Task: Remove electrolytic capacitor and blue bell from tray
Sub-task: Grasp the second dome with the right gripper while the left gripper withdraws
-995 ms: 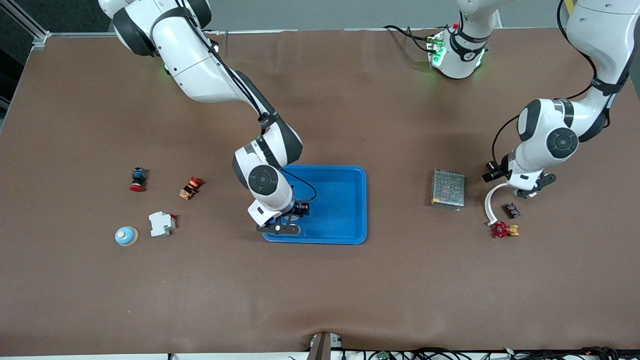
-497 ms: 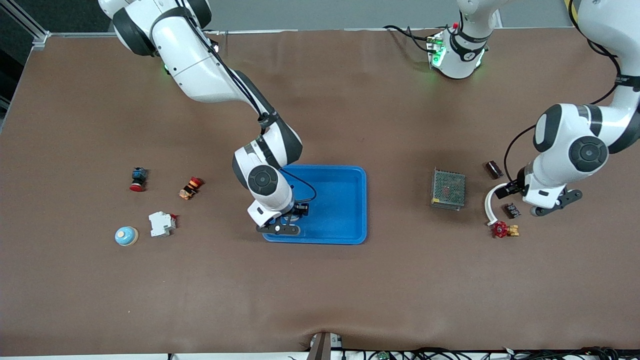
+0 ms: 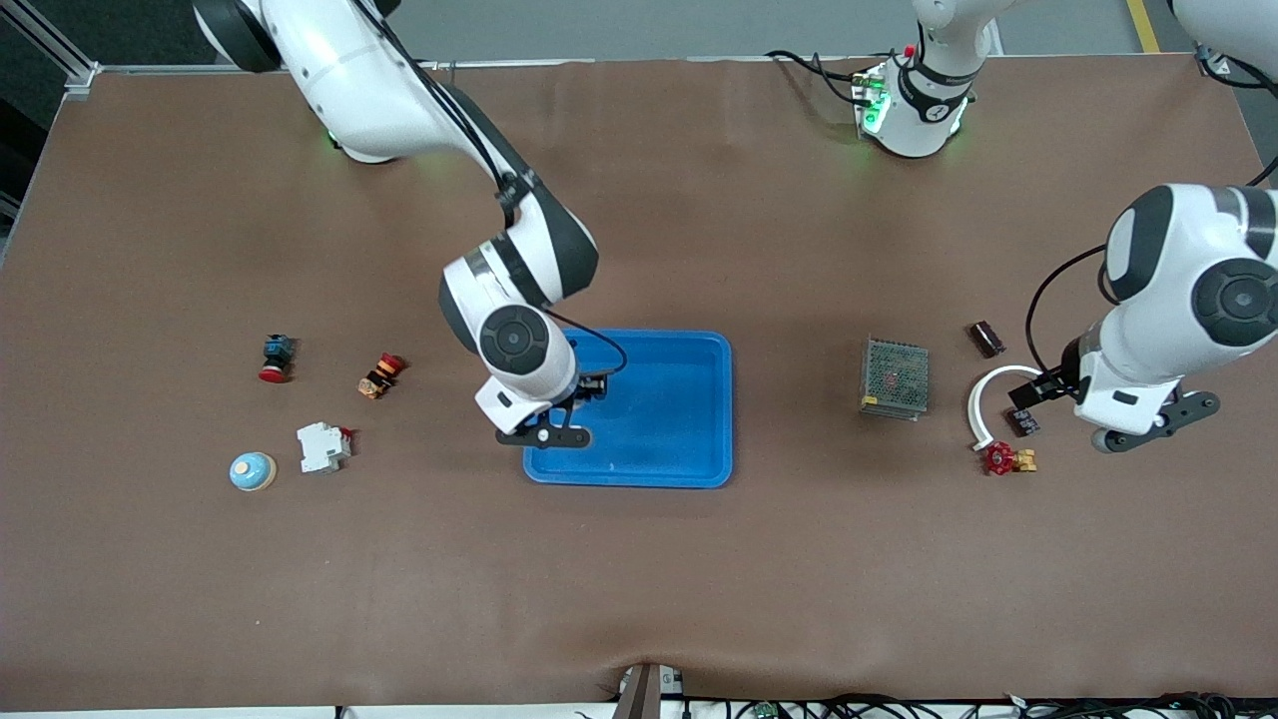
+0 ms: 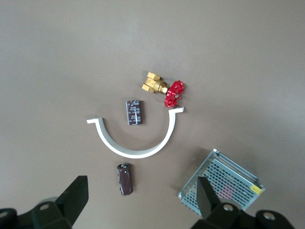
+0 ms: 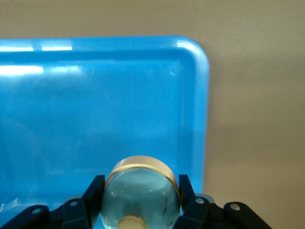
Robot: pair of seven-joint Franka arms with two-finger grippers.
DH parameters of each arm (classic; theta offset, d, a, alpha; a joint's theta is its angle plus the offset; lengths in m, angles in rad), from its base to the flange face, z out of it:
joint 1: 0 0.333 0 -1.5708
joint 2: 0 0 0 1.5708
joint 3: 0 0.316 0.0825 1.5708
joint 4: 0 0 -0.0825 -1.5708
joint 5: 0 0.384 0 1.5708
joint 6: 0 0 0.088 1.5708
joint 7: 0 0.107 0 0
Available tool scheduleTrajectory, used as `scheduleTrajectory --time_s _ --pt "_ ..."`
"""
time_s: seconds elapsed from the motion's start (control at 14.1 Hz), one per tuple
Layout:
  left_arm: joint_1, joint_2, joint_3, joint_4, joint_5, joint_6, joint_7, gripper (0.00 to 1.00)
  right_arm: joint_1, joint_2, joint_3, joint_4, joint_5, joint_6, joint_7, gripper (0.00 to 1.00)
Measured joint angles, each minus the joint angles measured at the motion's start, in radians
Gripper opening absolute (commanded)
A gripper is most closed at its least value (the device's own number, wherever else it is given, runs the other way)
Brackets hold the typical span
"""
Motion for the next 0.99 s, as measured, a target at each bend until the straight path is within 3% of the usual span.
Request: scheduleTrajectory --time_s 0.36,0.78,0.99 --pt "0.001 -0.005 -0.069 0.148 -0.005 -0.136 0.0 1.0 -0.11 -0.195 -0.011 -0.025 -0.001 -0.238 -0.308 0.39" --pt "0.001 -0.071 -0.1 0.221 -0.091 -0.171 0.0 1.0 -0.299 -0.454 -0.017 -0.302 -0.094 -0.239 -0.719 0.39" --pt "0.001 -0.113 -0.128 0.234 -0.099 -0.183 0.0 1.0 -0.396 -0.544 -0.018 -0.445 -0.101 -0.159 -0.899 0.39"
